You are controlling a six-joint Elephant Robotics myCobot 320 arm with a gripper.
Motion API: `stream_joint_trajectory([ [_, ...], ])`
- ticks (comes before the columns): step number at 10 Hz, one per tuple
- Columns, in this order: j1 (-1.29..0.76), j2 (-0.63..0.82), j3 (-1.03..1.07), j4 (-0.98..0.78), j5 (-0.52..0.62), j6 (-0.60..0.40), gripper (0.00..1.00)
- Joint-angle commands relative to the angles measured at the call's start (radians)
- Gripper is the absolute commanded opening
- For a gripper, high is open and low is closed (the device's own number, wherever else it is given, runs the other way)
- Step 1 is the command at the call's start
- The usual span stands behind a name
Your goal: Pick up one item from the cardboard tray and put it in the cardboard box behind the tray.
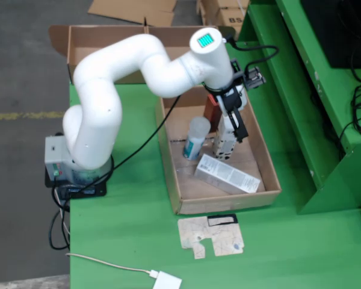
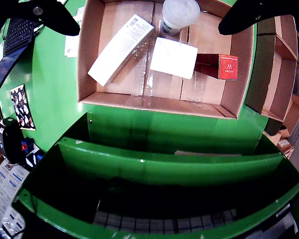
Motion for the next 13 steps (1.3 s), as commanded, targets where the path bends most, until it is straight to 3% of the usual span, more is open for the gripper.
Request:
stream_joint_trajectory([
  [1, -0.019, -0.101, 0.204, -0.031, 0.010, -0.015, 1.00],
  [6, -0.043, -0.236, 0.423, -0.121, 0.025, -0.038, 1.00],
  [13, -0.050, -0.303, 0.544, -0.174, 0.030, -0.057, 1.00],
])
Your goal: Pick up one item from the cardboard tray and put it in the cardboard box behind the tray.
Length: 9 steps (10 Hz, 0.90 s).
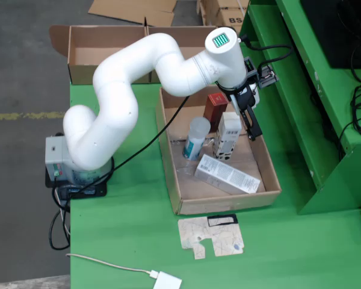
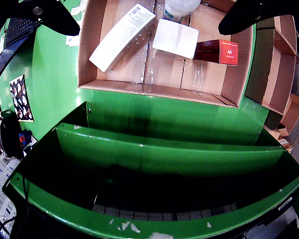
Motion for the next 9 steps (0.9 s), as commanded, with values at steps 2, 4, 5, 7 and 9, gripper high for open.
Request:
stream_joint_trajectory([
  [2, -0.011, -0.019, 0.112, -0.027, 0.003, -0.014, 1.00],
  [4, 0.002, -0.041, 0.166, -0.060, -0.001, -0.012, 1.00],
  [5, 0.026, -0.001, 0.095, -0.028, -0.010, -0.008, 1.00],
  [7, 0.049, 0.025, 0.050, -0.006, -0.021, 0.000, 1.00],
  [9, 0.073, 0.039, 0.030, -0.001, -0.029, 0.001, 1.00],
])
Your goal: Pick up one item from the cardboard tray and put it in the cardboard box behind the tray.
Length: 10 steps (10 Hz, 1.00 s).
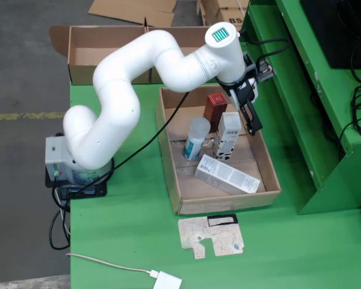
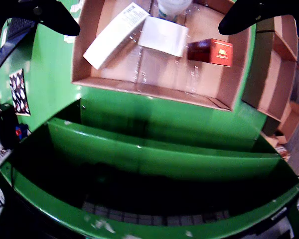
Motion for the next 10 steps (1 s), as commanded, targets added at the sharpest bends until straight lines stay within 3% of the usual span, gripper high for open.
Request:
stream_joint_trajectory([
  [1, 0.020, 0.049, -0.008, 0.023, -0.015, 0.007, 1.00],
  [7, 0.032, 0.067, -0.066, 0.056, -0.023, 0.022, 1.00],
  [10, 0.014, 0.084, -0.211, 0.161, -0.010, 0.011, 1.00],
])
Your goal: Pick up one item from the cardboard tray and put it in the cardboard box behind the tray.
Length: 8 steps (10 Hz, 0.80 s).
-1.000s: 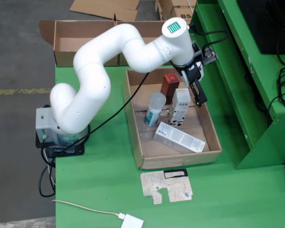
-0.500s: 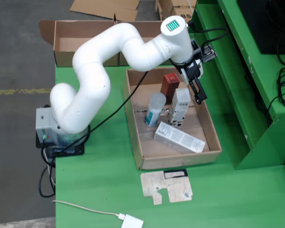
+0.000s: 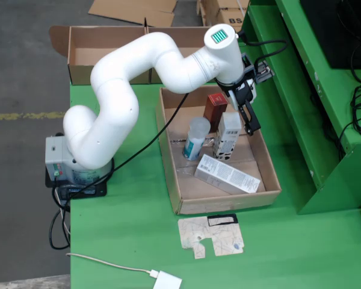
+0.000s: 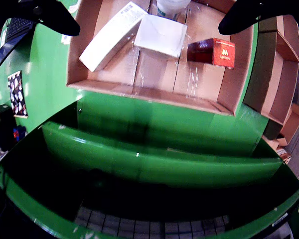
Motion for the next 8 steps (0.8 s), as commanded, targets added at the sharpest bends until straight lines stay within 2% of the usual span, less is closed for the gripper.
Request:
stream_joint_trajectory([
  [1, -0.013, 0.050, -0.074, 0.075, 0.005, -0.007, 1.00],
  [3, -0.011, 0.059, -0.152, 0.143, -0.005, -0.010, 1.00],
  [8, -0.022, 0.033, -0.165, 0.166, -0.001, -0.014, 1.00],
])
